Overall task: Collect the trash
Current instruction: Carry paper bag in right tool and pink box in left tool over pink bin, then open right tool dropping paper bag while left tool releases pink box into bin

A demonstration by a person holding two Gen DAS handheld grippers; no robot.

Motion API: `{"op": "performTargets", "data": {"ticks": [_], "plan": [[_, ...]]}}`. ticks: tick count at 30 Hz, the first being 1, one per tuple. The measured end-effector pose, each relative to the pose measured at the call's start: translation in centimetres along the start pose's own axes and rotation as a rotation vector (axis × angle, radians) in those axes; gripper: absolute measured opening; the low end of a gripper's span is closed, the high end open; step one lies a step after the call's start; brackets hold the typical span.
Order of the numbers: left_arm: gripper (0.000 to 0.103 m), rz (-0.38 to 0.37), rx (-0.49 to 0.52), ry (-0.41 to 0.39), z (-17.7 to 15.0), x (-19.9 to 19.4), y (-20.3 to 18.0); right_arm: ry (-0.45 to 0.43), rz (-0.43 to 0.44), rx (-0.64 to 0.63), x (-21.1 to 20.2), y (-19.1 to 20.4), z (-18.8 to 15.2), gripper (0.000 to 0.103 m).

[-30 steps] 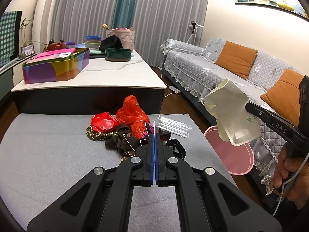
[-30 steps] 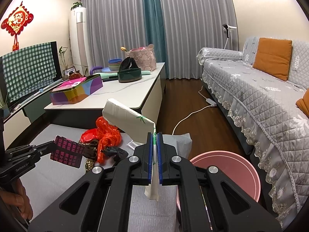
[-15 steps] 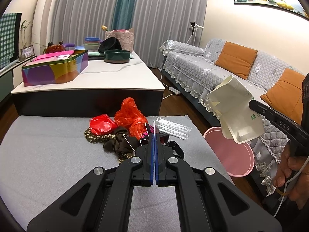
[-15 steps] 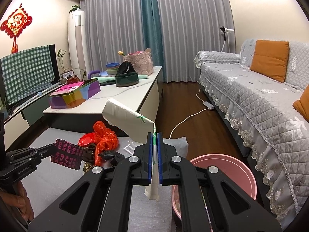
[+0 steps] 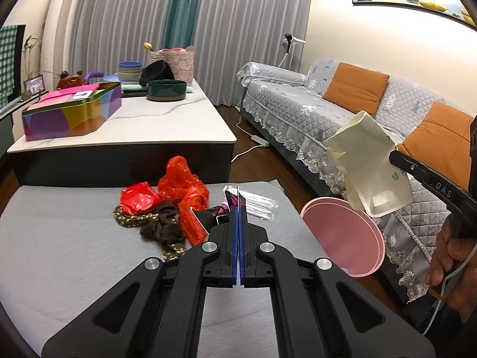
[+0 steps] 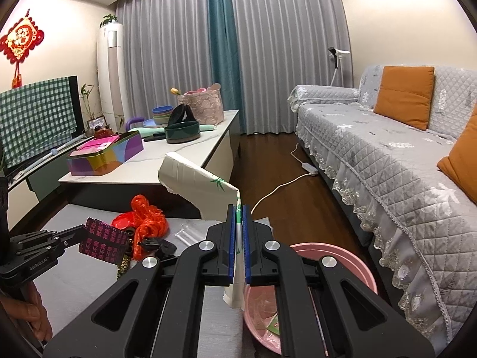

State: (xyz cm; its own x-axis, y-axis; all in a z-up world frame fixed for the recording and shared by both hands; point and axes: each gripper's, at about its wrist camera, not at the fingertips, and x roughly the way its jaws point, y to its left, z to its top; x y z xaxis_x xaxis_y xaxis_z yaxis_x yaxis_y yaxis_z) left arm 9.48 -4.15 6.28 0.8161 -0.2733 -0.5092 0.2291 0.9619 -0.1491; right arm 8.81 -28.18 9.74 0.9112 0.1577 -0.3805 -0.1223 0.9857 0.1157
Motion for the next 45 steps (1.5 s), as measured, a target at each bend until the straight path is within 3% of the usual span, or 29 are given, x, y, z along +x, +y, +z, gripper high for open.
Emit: {"op": "performTargets", "data": {"ticks": [21,34,45], "plan": [[0.0,-0.128,0.072,0.016,1.6,2.6,-8.0,-0.007,-0.119,0.087,-2.0,-7.3,-0.4,0.005],[0.0,-0.22,0.111,0.057,1.9,7.3,-13.3,0.034,-0.211,0.107,-0.7,-10.8,-1.7,0.005],[0.0,-0.246,0.14,0.105,1.6,11.3,-16.1,0.054,-0.235,0.135,1.0,-12.8,-1.9,0.005]]}}
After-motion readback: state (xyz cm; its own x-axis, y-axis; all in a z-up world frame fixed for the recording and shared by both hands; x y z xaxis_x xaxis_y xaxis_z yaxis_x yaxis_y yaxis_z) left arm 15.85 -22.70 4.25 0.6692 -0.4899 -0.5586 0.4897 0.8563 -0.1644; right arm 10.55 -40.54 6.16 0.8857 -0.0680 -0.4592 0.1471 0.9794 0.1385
